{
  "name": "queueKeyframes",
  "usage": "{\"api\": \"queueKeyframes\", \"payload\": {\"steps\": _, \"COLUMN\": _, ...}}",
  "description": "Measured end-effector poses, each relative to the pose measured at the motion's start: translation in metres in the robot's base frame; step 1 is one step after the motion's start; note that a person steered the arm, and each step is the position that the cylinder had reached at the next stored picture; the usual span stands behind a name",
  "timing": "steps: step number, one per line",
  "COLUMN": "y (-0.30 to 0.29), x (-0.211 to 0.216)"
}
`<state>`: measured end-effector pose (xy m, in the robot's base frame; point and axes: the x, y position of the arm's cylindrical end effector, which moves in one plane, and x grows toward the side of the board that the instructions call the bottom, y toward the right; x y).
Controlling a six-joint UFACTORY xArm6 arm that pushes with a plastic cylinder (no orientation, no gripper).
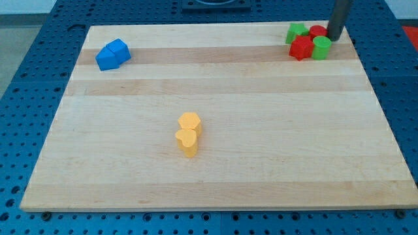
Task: Push the red circle and the green circle towards the center right of the board
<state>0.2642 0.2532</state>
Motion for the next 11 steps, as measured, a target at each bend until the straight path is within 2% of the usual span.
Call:
{"api": "queueKeyframes", "payload": {"steps": 1, "y": 0.001, "x": 0.013}}
{"api": "queueKeyframes", "payload": {"steps": 3, "y": 0.029, "x": -0.045}}
{"api": "queueKeyframes", "payload": {"steps": 5, "y": -0.028, "x": -0.050}}
{"api": "queueKeyframes", "payload": {"steps": 6, "y": -0.029, "x": -0.047}}
{"api": "queueKeyframes", "payload": {"steps": 7, "y": -0.029, "x": -0.041}}
{"api": "queueKeyframes", "payload": {"steps": 11, "y": -0.031, "x": 0.044}}
